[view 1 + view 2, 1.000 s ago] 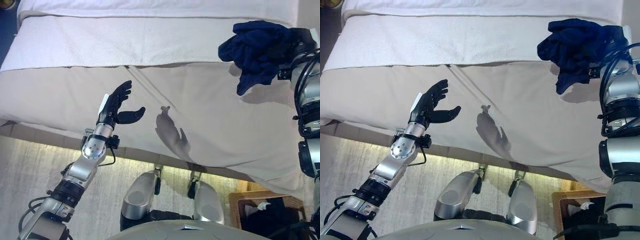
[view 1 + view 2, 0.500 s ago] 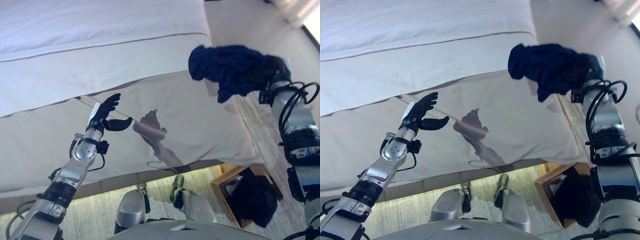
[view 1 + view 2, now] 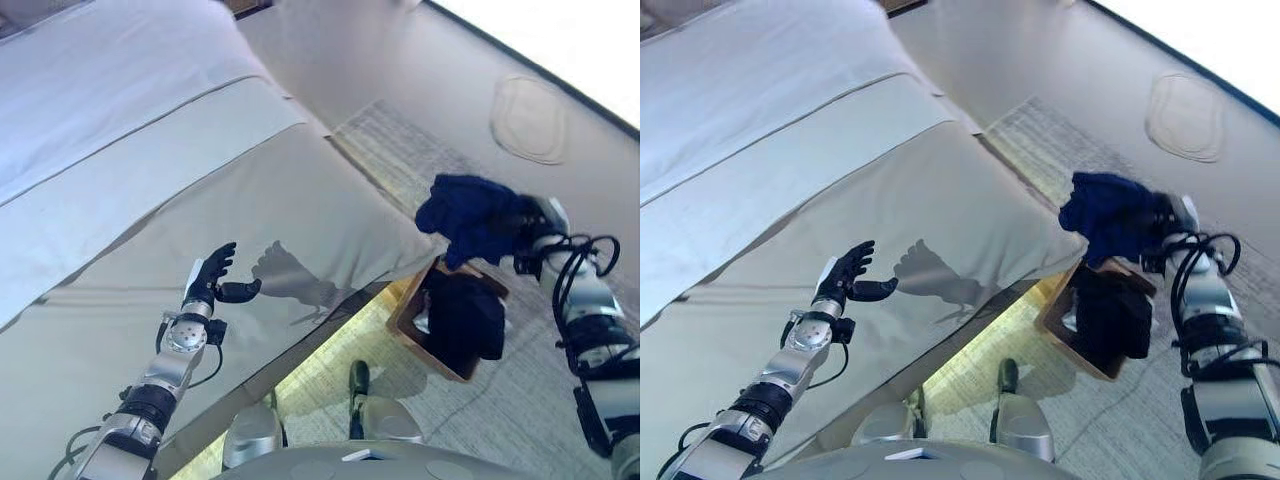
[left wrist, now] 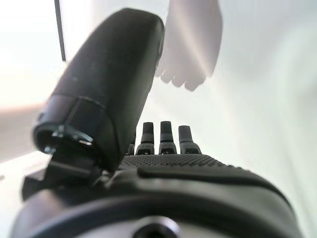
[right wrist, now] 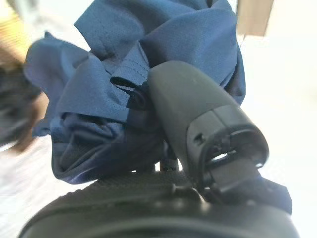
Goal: Pick up the clothes from the bed and place them into the basket
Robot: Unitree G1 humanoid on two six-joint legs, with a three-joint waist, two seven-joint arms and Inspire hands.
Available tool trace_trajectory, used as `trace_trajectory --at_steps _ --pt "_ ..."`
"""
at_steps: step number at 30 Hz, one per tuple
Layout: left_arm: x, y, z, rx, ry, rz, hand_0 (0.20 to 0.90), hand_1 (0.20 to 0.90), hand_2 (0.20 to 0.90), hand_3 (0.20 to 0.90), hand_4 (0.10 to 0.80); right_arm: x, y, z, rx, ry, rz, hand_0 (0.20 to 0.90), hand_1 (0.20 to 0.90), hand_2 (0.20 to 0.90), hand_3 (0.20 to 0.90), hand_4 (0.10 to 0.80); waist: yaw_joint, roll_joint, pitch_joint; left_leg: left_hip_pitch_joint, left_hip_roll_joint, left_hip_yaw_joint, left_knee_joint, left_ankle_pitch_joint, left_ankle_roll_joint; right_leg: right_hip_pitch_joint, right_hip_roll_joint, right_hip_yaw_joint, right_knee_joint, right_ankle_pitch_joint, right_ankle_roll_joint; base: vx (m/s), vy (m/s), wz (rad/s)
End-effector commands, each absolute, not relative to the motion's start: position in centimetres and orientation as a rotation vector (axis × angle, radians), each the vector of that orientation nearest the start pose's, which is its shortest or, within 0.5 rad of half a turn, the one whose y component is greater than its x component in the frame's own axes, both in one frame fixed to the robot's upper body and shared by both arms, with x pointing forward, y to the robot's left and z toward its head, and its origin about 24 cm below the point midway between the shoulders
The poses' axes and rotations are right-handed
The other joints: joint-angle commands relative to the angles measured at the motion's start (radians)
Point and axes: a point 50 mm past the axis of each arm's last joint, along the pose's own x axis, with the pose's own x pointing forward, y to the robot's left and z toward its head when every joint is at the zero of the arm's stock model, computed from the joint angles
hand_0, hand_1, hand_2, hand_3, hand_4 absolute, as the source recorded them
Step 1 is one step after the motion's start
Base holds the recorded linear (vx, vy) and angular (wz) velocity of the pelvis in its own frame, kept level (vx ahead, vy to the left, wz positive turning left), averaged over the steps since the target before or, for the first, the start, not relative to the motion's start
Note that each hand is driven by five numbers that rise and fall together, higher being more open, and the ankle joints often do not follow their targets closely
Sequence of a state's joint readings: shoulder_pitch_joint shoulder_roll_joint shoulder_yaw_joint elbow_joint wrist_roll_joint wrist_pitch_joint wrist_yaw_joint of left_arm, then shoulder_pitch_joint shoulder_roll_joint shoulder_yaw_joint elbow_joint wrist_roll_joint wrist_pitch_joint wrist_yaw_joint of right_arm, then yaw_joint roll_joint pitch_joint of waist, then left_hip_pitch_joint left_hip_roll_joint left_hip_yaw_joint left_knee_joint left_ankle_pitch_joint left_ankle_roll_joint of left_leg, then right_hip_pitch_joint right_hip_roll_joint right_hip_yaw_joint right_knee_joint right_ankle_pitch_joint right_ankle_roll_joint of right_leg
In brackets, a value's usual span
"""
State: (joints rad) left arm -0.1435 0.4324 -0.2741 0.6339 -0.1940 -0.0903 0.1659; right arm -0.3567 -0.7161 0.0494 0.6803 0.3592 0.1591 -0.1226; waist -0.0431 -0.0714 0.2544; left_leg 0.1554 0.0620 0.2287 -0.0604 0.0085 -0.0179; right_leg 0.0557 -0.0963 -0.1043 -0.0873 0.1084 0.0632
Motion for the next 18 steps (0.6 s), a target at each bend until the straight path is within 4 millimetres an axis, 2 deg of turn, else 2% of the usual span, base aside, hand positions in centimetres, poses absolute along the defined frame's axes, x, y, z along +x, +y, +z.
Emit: trace_trajectory --at_steps 1,9,18 --pt "24.7 23.8 -3.7 0.405 0.332 0.067 0.900 0.900 0.900 0.900 0.800 30.0 -36.1 9.9 -0.373 0.190 -0.497 0.300 0.300 0.300 0.200 0.100 0.007 0.042 -0.115 -0.044 -0.020 -0.059 0.062 -0.088 0.005 -0.004 0.004 -0.015 0.092 -0.098 0.023 0.042 -0.057 -0.28" --pt "23.9 24.8 -3.1 0.409 0.301 0.058 0.900 0.900 0.900 0.900 0.800 28.4 -38.1 9.4 -0.390 0.237 -0.580 0.300 0.300 0.300 0.200 0.100 0.000 0.058 -0.113 -0.035 -0.013 -0.046 0.042 -0.076 -0.005 -0.007 0.013 -0.018 0.080 -0.093 0.023 0.050 -0.095 -0.08" --pt "23.7 24.5 -3.0 0.405 0.290 0.004 0.900 0.900 0.900 0.900 0.800 28.3 -39.7 10.7 -0.464 0.264 -0.661 0.300 0.300 0.300 0.200 0.100 0.005 0.091 -0.096 -0.066 0.001 -0.053 0.037 -0.053 -0.032 -0.025 0.023 -0.037 0.067 -0.097 0.007 0.020 -0.117 0.02"
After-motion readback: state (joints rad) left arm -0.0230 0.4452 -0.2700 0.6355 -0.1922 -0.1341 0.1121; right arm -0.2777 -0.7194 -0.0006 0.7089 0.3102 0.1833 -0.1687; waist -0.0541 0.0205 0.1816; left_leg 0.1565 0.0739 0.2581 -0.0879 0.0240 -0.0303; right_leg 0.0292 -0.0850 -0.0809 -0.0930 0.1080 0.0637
